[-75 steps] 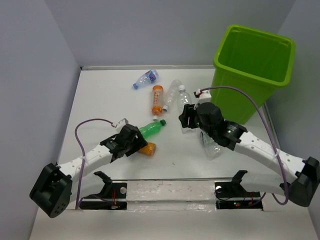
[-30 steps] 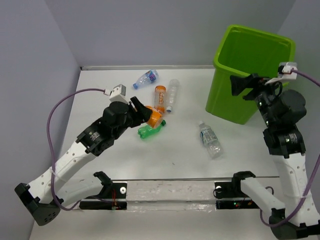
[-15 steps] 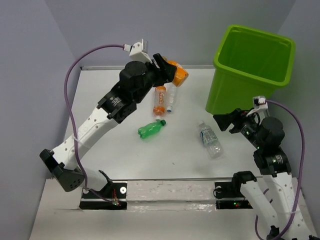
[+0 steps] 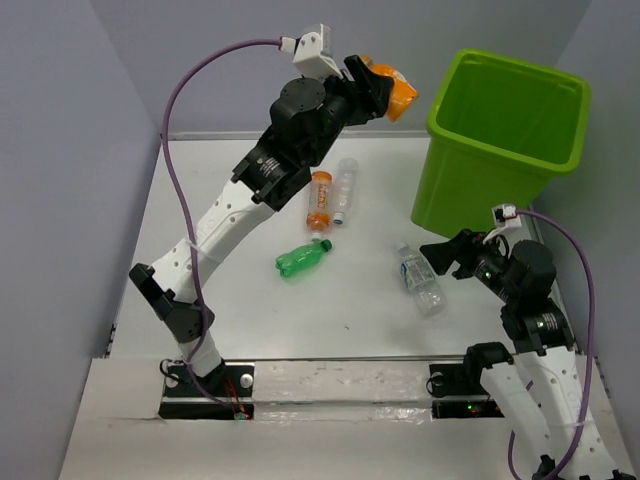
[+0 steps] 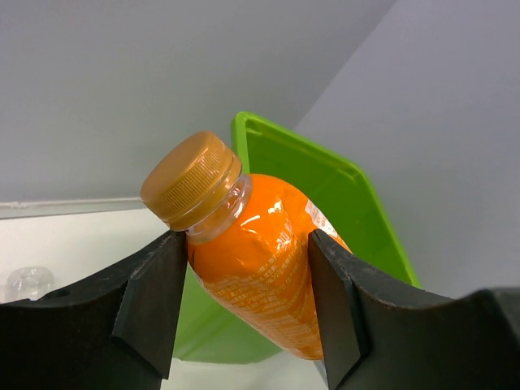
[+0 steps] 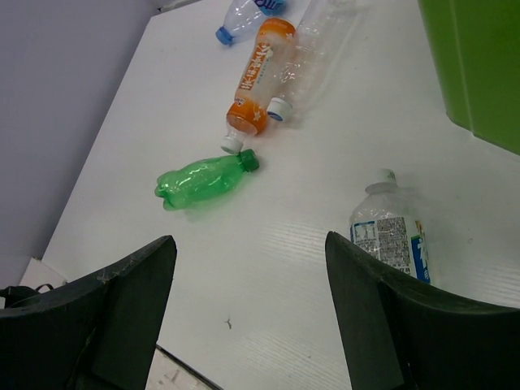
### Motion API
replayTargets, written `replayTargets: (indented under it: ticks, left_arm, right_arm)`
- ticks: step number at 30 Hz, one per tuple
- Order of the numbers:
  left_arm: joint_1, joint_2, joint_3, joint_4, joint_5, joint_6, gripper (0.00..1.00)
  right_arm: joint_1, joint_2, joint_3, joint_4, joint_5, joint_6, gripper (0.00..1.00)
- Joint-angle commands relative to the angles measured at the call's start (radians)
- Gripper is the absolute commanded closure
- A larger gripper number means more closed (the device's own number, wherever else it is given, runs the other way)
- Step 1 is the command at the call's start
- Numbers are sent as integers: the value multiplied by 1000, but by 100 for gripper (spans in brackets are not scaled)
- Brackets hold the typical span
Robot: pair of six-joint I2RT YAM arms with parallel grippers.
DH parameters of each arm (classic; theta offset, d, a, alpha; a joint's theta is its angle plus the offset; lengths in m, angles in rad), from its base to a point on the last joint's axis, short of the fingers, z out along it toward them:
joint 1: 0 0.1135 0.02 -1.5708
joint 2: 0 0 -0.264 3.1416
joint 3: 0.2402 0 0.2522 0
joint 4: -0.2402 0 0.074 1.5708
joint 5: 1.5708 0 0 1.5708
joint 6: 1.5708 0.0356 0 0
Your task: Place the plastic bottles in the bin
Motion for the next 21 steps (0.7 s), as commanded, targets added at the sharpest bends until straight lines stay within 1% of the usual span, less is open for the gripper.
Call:
replayTargets:
  ticks: [1, 4, 10, 15, 21]
  left_arm:
    - [-12, 32, 121, 65, 6, 32, 83]
    - [-15, 59, 145, 74, 4, 35, 83]
    - [-24, 95, 164, 143, 6, 33, 83]
    - [-38, 158, 243, 158, 0, 41, 83]
    - [-58, 236, 282, 238, 19, 44, 84]
  right_arm:
    - [1, 8, -6, 13, -21, -4, 21]
    - [1, 8, -6, 13, -21, -5, 21]
    - [1, 5, -17, 13, -23, -2, 21]
    - [1, 5, -20, 19, -33, 2, 21]
    - [1, 7, -24, 16, -36, 2, 21]
